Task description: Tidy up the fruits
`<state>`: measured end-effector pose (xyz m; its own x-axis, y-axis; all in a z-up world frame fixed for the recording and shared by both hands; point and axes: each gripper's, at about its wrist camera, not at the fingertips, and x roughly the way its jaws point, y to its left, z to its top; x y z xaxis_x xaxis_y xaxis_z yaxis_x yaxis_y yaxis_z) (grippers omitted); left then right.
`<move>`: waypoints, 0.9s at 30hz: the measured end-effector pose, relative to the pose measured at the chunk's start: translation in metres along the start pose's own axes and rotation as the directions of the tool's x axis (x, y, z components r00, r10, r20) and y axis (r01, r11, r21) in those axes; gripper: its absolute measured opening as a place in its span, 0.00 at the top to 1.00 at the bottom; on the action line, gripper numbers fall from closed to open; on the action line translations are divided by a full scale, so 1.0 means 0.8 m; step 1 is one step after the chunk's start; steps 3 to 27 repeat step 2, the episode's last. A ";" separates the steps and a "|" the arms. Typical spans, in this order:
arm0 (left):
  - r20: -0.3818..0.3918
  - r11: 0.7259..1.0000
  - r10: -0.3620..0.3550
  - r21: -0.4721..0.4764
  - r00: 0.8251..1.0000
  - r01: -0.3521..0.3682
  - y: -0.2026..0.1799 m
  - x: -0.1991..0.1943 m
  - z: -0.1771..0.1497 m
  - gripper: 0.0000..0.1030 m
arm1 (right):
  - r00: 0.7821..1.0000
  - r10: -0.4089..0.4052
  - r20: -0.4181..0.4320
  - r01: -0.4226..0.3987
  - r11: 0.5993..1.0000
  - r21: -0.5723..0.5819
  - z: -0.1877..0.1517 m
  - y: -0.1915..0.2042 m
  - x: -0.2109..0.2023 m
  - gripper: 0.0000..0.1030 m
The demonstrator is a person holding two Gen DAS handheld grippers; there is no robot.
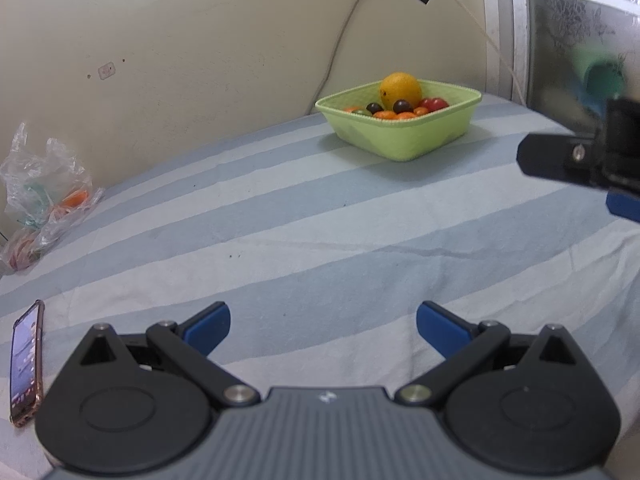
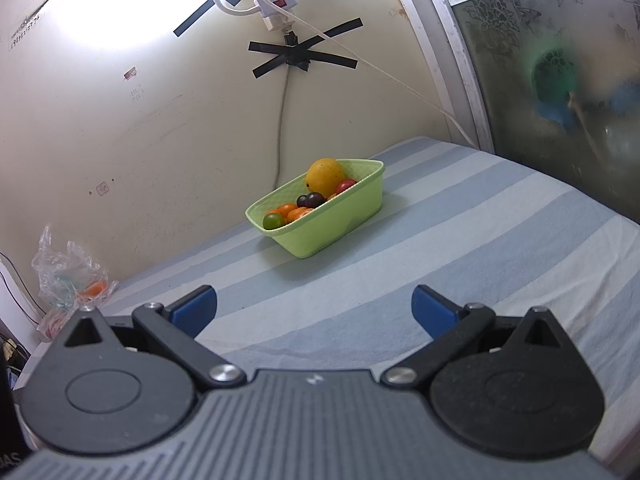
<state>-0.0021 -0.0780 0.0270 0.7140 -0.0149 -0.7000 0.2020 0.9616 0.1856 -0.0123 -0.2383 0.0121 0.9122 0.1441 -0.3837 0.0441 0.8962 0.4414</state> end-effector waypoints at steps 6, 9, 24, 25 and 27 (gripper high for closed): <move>0.012 1.000 -0.010 -0.007 1.000 0.010 0.002 -0.002 0.002 0.00 | 1.000 -0.003 0.004 0.003 1.000 -0.003 0.000 0.000 0.000 0.00; 0.012 1.000 -0.010 -0.007 1.000 0.010 0.002 -0.002 0.002 0.00 | 1.000 -0.003 0.004 0.003 1.000 -0.003 0.000 0.000 0.000 0.00; 0.012 1.000 -0.010 -0.007 1.000 0.010 0.002 -0.002 0.002 0.00 | 1.000 -0.003 0.004 0.003 1.000 -0.003 0.000 0.000 0.000 0.00; 0.012 1.000 -0.010 -0.007 1.000 0.010 0.002 -0.002 0.002 0.00 | 1.000 -0.003 0.004 0.003 1.000 -0.003 0.000 0.000 0.000 0.00; 0.012 1.000 -0.010 -0.007 1.000 0.010 0.002 -0.002 0.002 0.00 | 1.000 -0.003 0.004 0.003 1.000 -0.003 0.000 0.000 0.000 0.00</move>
